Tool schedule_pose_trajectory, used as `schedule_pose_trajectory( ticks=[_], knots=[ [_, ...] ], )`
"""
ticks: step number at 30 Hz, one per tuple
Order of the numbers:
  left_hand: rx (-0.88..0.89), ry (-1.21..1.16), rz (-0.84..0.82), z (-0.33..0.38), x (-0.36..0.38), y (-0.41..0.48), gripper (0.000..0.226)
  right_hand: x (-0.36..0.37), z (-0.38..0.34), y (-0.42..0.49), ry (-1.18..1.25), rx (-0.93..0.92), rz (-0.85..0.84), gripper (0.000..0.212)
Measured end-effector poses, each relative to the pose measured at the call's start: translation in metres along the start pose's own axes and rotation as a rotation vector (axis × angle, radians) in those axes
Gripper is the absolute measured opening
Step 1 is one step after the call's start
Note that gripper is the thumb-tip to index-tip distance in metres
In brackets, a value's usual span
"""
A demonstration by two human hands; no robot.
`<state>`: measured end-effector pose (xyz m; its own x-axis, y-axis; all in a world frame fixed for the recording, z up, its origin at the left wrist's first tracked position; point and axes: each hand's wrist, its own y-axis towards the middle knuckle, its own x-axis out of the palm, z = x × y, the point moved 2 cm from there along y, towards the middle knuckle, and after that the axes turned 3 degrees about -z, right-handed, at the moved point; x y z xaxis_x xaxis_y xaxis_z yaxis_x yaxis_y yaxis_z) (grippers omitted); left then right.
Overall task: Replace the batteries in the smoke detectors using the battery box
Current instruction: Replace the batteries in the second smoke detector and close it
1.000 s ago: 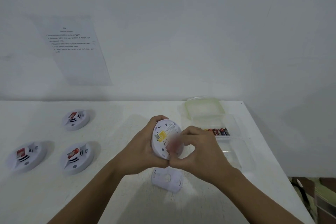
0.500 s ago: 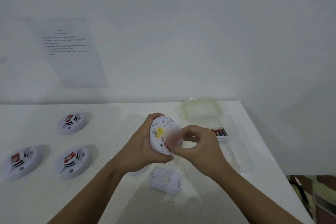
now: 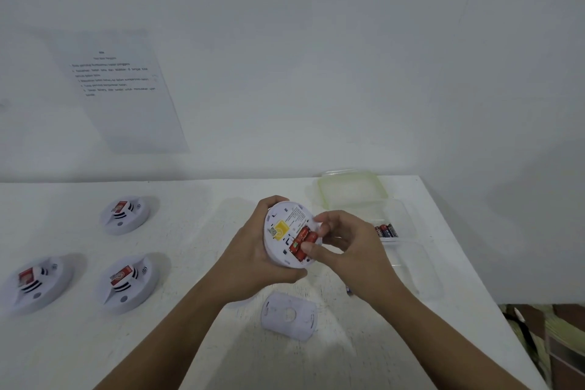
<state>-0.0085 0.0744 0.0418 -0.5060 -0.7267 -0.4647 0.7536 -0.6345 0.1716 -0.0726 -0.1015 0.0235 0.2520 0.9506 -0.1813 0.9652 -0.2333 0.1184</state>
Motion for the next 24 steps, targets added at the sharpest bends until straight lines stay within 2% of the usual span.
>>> schedule_pose_trajectory(
  ticks=[5, 19, 24],
  knots=[
    [0.001, -0.053, 0.010, 0.006, 0.008, 0.006, 0.087, -0.010, -0.005, 0.002, -0.007, 0.032, 0.041, 0.017],
    [-0.002, -0.013, 0.041, 0.012, 0.051, 0.017, 0.090, -0.037, 0.004, -0.001, -0.154, 0.005, 0.133, 0.014],
    [-0.021, -0.039, 0.049, 0.011, 0.053, 0.016, 0.091, -0.049, 0.005, -0.004, -0.074, -0.032, 0.119, 0.009]
  ],
)
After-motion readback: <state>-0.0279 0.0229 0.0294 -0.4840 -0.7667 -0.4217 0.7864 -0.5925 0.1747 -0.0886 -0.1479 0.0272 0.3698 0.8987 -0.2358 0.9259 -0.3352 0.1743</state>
